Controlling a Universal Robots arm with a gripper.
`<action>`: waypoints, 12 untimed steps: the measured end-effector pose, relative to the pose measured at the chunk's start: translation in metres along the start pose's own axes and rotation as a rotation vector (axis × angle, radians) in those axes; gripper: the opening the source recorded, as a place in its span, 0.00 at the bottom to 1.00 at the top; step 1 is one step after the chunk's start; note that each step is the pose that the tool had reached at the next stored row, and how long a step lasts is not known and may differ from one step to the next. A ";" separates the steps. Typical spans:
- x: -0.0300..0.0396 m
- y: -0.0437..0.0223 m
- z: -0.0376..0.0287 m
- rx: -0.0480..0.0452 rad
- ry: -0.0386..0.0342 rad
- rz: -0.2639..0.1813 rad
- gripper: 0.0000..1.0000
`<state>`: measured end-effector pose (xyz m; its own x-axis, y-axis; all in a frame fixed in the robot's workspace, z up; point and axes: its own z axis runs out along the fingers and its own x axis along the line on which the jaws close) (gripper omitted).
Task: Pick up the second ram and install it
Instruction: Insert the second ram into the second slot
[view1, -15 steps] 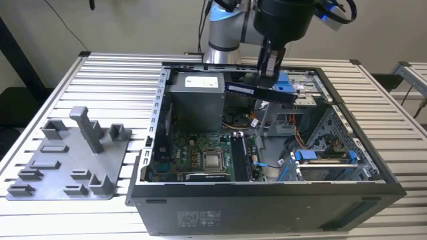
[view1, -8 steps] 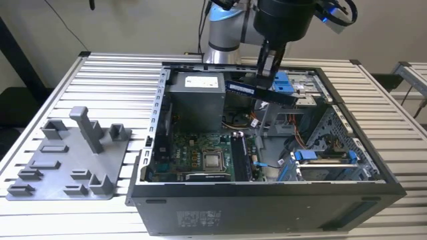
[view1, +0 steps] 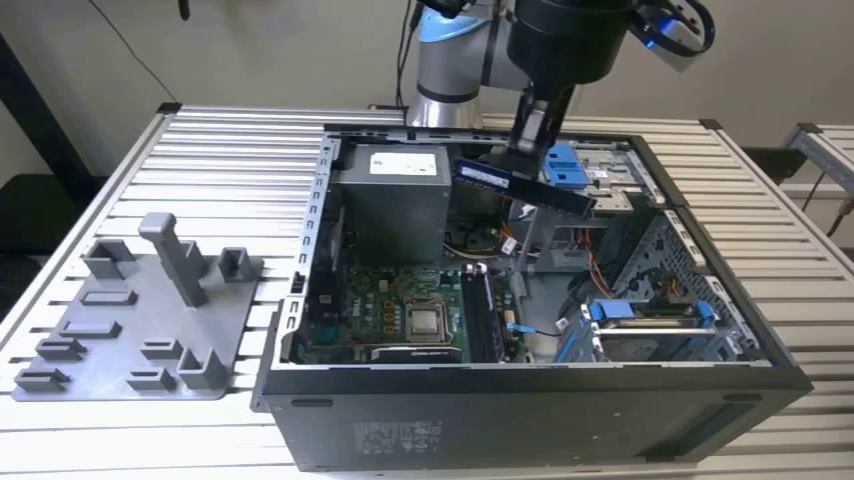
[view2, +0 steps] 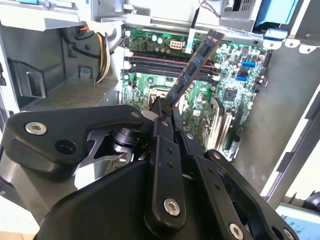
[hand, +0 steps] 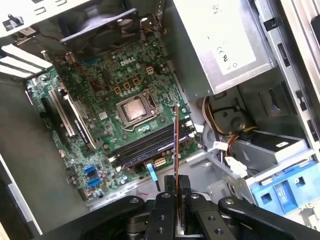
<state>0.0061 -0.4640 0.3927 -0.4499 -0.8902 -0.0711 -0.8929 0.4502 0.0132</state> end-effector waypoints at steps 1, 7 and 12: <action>0.0000 0.0000 0.0001 0.0006 -0.0001 0.009 0.14; 0.0001 0.0000 0.0006 0.0045 -0.0008 0.063 0.14; 0.0001 0.0000 0.0010 0.0074 -0.0015 0.105 0.14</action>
<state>0.0061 -0.4640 0.3917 -0.5406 -0.8383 -0.0712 -0.8409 0.5411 0.0132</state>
